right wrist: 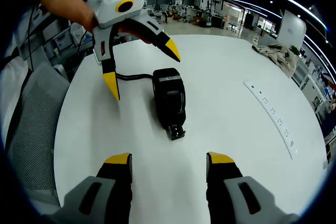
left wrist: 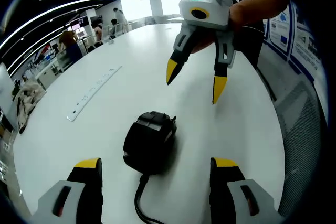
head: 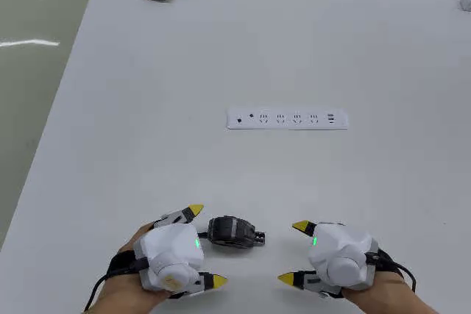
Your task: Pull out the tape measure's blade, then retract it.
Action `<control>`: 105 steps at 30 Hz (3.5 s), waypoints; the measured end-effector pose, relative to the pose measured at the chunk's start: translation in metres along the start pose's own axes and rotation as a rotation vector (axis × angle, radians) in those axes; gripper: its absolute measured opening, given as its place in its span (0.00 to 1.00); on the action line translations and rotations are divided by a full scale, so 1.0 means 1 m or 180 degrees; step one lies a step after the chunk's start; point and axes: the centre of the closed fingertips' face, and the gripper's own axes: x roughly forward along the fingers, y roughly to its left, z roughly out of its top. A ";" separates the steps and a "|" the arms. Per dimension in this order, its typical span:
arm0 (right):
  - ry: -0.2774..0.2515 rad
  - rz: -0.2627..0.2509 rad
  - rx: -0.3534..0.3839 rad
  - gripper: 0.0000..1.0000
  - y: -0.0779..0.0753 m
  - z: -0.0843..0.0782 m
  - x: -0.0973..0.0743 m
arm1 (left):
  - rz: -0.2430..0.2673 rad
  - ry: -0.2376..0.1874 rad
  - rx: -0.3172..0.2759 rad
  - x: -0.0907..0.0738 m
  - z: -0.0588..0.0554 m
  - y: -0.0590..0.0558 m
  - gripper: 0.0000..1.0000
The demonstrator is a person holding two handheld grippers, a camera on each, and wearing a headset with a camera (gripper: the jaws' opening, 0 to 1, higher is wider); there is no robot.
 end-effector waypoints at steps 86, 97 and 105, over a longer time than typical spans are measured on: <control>-0.0006 0.0537 -0.0503 0.24 -0.008 0.007 0.067 | -0.0800 0.0151 0.0961 0.046 0.015 -0.001 0.36; 0.0002 0.0539 -0.0520 0.17 -0.008 0.010 0.070 | -0.0795 0.0173 0.0987 0.046 0.014 -0.001 0.35; 0.0001 0.0546 -0.0557 0.16 -0.008 0.010 0.070 | -0.0795 0.0189 0.1022 0.047 0.014 -0.001 0.35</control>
